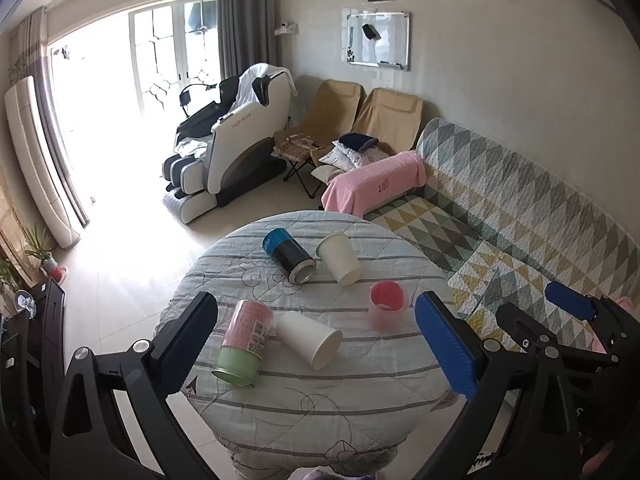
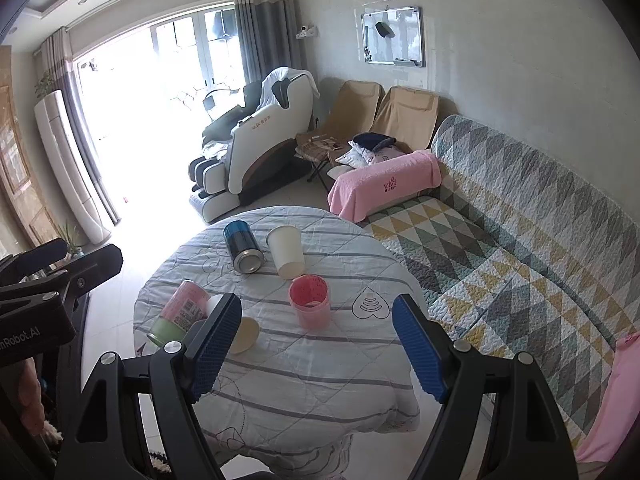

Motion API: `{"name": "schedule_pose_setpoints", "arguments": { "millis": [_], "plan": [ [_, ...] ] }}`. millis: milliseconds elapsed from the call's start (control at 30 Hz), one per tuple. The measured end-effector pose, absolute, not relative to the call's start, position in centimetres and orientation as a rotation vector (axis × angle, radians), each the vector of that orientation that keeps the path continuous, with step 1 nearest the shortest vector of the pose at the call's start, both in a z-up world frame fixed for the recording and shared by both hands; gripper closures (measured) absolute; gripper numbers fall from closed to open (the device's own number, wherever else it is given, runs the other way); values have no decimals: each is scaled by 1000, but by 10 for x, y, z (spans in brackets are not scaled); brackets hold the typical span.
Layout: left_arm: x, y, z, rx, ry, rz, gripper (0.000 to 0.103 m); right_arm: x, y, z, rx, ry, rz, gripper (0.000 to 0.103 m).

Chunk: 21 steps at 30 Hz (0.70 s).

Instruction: Flip cup upright

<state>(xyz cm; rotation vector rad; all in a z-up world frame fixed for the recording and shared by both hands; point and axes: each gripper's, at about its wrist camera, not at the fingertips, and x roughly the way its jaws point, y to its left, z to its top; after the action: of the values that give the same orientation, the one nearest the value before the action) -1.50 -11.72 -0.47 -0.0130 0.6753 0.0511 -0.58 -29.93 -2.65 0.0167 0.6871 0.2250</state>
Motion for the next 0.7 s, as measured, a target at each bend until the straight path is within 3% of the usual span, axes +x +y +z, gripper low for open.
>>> {"name": "schedule_pose_setpoints", "arguments": {
  "millis": [700],
  "plan": [
    [-17, -112, 3, -7, 646, 43, 2, -8, -301, -20, -3, 686, 211, 24]
  ]
}}
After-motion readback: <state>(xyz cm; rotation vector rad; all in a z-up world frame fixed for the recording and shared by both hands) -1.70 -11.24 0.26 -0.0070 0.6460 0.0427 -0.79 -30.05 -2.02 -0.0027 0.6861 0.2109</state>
